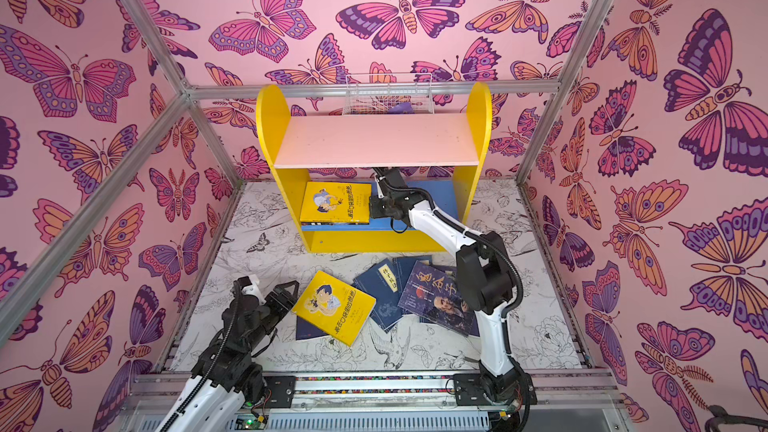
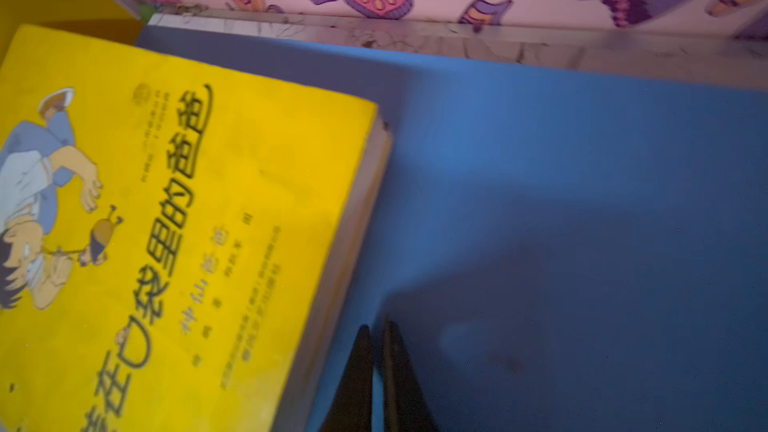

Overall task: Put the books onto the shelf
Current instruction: 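Withdraw the right gripper from the shelf toward the book pile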

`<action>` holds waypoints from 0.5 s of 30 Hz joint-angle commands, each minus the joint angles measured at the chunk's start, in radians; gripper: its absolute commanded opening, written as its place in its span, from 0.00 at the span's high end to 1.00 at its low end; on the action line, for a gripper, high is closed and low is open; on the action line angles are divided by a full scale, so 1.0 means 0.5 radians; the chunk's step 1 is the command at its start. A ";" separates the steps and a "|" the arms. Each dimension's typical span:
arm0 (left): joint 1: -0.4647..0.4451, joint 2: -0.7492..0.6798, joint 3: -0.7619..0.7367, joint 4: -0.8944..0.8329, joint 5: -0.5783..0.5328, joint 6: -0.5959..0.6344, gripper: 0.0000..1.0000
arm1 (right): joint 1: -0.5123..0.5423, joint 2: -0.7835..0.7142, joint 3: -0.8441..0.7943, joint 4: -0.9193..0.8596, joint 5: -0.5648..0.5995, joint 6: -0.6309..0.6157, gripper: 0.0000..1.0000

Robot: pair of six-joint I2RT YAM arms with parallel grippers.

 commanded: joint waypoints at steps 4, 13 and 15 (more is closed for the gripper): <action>-0.016 0.028 0.017 -0.059 -0.028 0.088 0.32 | -0.029 -0.484 -0.553 0.230 0.514 0.263 0.69; -0.018 0.207 0.030 -0.040 -0.062 0.164 0.32 | 0.194 -0.909 -1.038 -0.215 -1.090 -0.213 0.35; -0.017 0.268 0.040 -0.032 -0.071 0.190 0.32 | 0.316 -0.884 -1.050 -0.495 -1.238 -0.323 0.34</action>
